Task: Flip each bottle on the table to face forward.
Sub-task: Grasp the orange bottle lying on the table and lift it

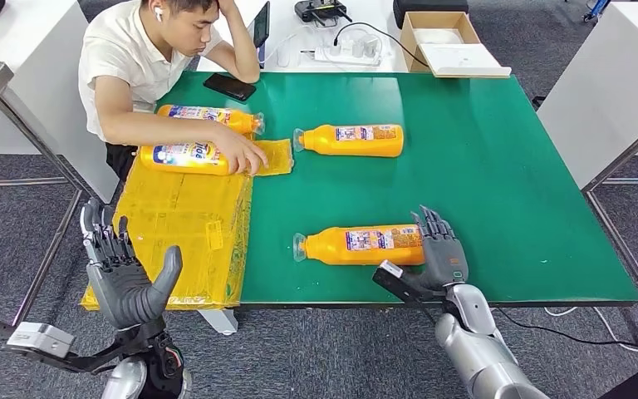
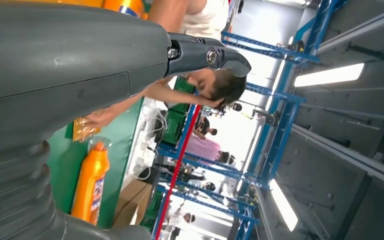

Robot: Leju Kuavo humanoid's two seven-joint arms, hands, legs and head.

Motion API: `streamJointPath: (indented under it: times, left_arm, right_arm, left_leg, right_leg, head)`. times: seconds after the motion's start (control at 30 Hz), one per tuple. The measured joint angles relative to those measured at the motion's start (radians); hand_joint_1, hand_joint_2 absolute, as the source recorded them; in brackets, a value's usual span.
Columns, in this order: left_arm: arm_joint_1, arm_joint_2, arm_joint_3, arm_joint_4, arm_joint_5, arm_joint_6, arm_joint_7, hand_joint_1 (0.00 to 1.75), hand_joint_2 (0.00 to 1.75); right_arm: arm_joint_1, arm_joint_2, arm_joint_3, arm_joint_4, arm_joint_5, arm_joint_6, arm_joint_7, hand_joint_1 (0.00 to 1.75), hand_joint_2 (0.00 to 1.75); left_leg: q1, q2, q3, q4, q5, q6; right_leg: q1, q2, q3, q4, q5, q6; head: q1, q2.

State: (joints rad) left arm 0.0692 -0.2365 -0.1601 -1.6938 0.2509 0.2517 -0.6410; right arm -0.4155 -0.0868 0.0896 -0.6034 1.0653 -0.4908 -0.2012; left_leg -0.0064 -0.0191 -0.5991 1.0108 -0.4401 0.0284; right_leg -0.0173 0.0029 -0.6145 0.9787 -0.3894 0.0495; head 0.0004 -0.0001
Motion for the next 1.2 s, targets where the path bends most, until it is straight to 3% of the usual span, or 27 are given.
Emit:
streamJointPath:
  times: [0.23,1.07,1.1,1.2]
  left_arm:
    - [-0.010,0.001,-0.027,0.026,-0.018,-0.013,0.023,0.00,1.75]
    - [-0.038,0.017,-0.058,0.062,0.020,-0.058,0.076,0.00,1.75]
    - [-0.039,0.018,-0.059,0.063,0.025,-0.063,0.081,0.00,1.75]
    - [-0.044,0.020,-0.065,0.069,0.036,-0.076,0.093,0.00,1.75]
  right_arm:
    - [-0.049,0.002,0.023,0.054,-0.009,0.064,0.014,0.00,1.75]
    - [-0.088,0.003,0.080,0.084,-0.015,0.103,-0.006,0.00,1.75]
    - [-0.090,0.003,0.082,0.084,-0.018,0.112,-0.008,0.06,1.75]
    - [-0.099,0.003,0.096,0.086,-0.021,0.154,-0.009,1.22,1.75]
  left_leg:
    - [0.000,0.002,0.002,0.000,0.000,0.000]
    - [0.000,0.003,0.003,0.000,0.000,0.000]
    - [0.000,0.003,0.003,0.000,0.000,0.000]
    - [0.000,0.004,0.003,0.000,0.000,0.000]
  right_leg:
    - [0.000,0.000,0.001,0.000,0.000,0.000]
    - [0.000,0.000,0.002,0.000,0.001,0.000]
    - [0.000,0.001,0.002,0.000,0.001,0.000]
    - [0.000,0.001,0.002,0.000,0.001,0.000]
  head:
    - [0.000,0.000]
    - [0.000,0.000]
    - [0.000,0.000]
    - [0.000,0.000]
